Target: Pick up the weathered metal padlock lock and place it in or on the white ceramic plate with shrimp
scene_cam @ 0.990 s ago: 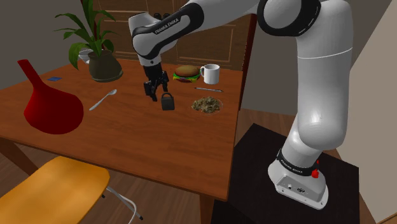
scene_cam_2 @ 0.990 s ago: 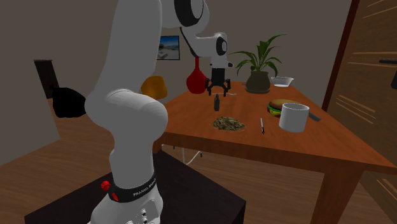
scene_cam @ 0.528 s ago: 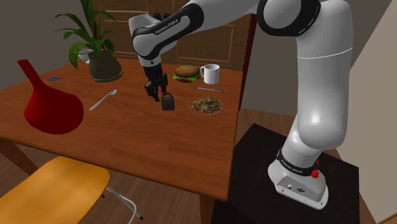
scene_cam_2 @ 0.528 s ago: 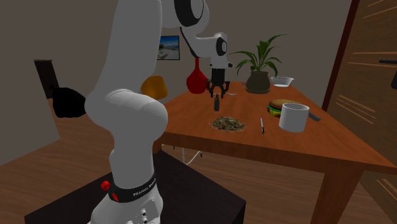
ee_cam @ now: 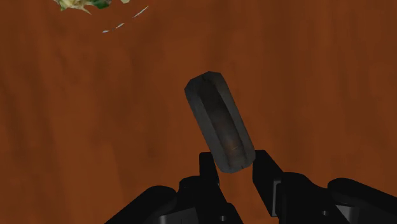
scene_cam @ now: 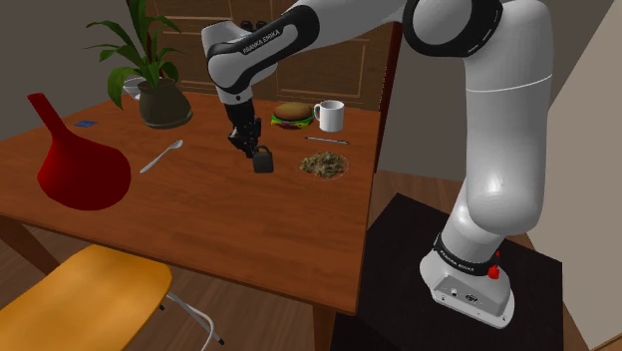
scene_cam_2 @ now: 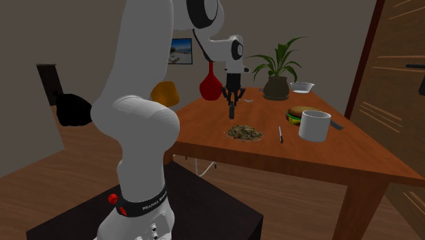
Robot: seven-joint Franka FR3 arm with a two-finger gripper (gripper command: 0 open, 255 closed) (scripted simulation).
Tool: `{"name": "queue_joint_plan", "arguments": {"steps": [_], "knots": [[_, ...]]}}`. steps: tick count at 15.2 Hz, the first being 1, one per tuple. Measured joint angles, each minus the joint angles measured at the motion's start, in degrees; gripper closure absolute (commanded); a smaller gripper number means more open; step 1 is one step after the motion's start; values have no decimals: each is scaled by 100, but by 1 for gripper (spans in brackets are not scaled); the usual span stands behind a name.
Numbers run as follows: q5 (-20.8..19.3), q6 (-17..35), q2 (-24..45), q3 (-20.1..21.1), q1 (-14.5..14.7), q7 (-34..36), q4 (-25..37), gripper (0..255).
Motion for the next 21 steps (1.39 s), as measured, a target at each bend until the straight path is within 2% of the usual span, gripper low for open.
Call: {"name": "queue_joint_plan", "arguments": {"steps": [6,21], "knots": [[14,-266,-70,6,2,-13,192,255],[51,-1339,-251,20,10,-70,1087,255]]}}
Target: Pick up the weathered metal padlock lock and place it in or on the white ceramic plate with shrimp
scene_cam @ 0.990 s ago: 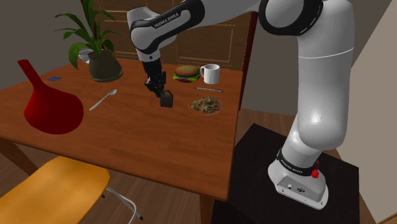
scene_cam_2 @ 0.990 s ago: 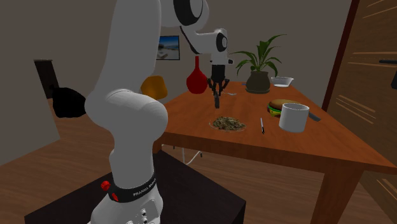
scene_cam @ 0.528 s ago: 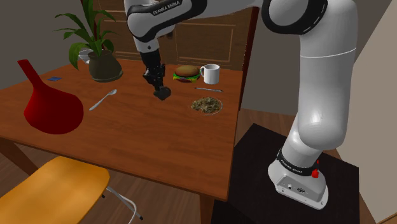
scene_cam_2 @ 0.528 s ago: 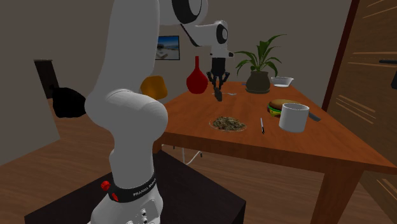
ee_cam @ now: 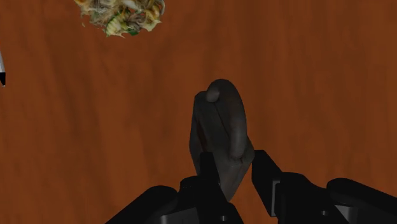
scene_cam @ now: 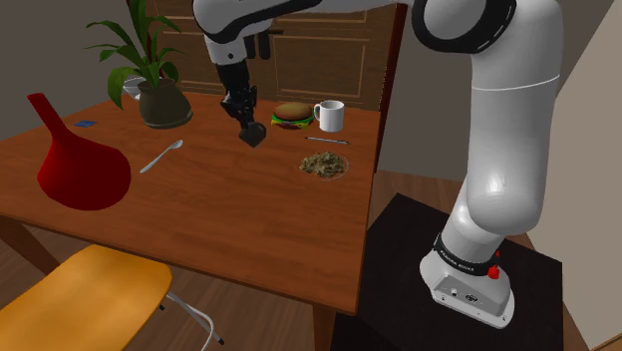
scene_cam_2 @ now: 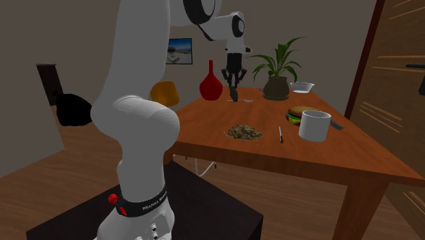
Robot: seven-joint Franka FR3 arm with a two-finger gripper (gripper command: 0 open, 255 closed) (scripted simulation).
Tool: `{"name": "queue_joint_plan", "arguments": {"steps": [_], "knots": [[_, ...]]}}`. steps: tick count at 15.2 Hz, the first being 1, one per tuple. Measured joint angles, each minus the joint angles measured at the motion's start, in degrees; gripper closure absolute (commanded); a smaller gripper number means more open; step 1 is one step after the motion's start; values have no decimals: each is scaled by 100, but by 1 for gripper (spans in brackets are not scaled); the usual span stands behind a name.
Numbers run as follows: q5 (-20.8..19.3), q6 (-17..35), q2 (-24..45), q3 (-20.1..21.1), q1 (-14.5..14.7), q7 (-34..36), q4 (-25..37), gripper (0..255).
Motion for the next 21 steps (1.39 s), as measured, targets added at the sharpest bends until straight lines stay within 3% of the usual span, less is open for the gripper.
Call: {"name": "queue_joint_plan", "arguments": {"steps": [2,8,9,12,21], "knots": [[10,-104,-72,-8,-22,-36,32,255],[105,132,-1087,-189,-361,-535,-1195,255],[105,132,-1091,-190,-363,-535,-1195,0],[173,380,-1124,-207,-394,-576,-1473,0],[620,1951,-1031,-346,-634,-1030,-2918,0]]}}
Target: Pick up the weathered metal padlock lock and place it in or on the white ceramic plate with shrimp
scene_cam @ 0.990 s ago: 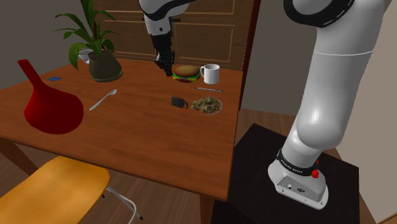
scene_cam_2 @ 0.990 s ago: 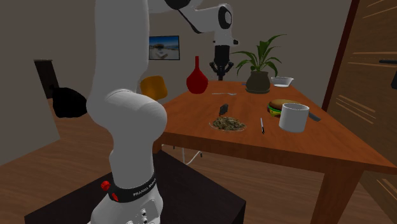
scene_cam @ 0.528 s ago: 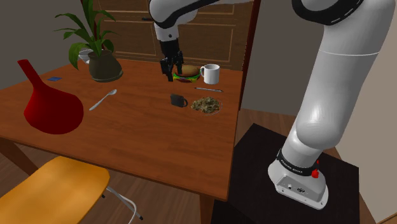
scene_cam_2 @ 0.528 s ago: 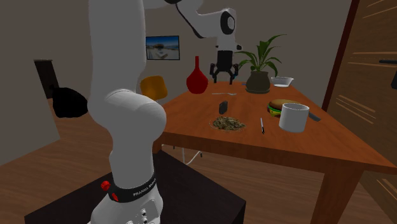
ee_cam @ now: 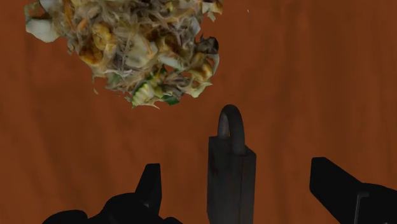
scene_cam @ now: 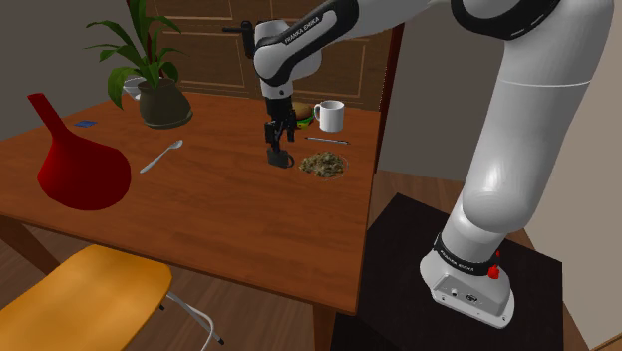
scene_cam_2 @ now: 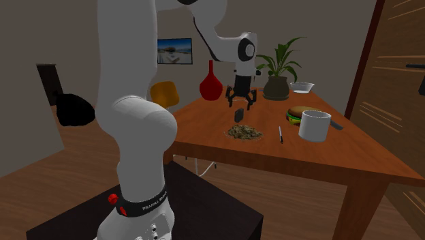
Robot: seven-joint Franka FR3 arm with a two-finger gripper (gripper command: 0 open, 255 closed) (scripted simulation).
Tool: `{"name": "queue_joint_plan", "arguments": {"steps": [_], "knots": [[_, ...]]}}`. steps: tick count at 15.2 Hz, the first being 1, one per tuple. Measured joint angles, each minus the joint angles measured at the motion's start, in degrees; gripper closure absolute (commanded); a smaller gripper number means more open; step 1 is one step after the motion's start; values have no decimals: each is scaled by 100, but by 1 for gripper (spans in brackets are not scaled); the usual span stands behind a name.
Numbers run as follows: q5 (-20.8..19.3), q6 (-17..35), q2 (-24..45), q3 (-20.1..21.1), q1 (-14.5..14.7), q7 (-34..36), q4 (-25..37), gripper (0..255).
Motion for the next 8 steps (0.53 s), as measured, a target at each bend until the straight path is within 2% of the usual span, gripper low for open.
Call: {"name": "queue_joint_plan", "arguments": {"steps": [8], "knots": [[24,573,205,8,8,-14,-362,0]]}}
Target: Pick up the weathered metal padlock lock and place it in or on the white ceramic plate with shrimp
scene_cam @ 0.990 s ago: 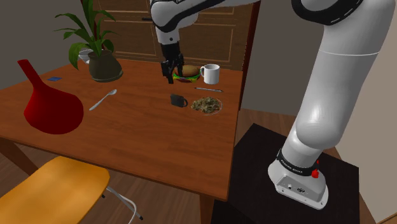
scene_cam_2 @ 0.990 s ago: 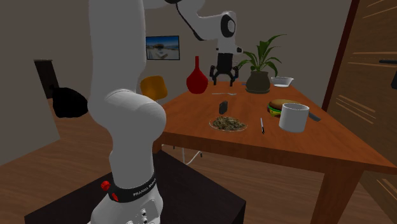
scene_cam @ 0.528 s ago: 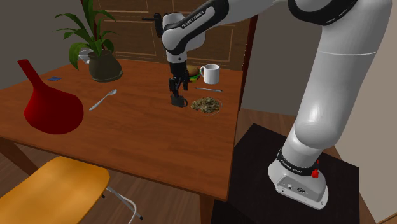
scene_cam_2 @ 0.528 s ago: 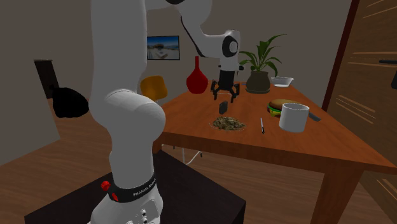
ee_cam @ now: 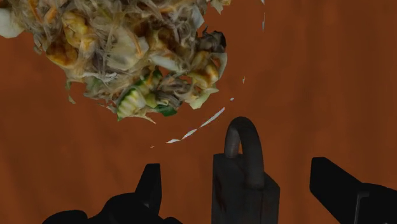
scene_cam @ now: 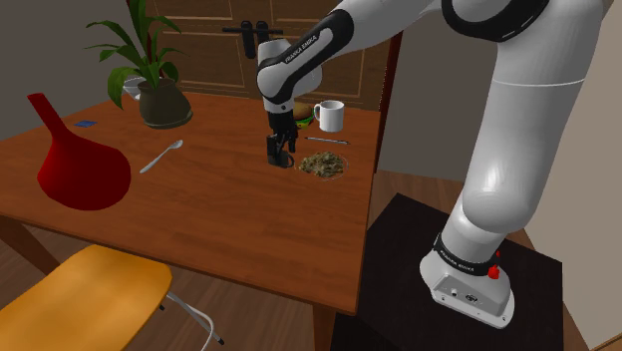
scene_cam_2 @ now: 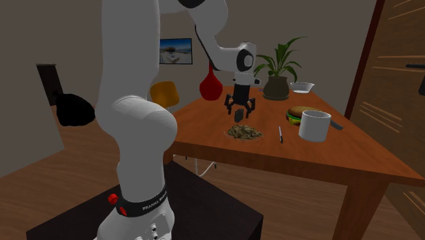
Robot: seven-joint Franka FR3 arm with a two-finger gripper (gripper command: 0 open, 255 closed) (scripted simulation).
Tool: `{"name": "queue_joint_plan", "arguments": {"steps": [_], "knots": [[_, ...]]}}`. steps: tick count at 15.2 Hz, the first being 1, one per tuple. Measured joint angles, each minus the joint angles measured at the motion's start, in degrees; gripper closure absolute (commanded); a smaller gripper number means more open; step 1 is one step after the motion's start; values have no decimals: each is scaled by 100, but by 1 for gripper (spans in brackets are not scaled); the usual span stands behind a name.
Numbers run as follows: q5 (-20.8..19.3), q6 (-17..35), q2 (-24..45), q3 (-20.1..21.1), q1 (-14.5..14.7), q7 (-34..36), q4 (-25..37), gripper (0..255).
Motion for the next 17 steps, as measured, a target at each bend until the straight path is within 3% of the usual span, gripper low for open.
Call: {"name": "queue_joint_plan", "arguments": {"steps": [5,6,17], "knots": [[0,24,8,1,1,0,-14,0],[0,24,8,1,1,0,-14,255],[1,-6,-13,0,-1,-3,3,255]]}}
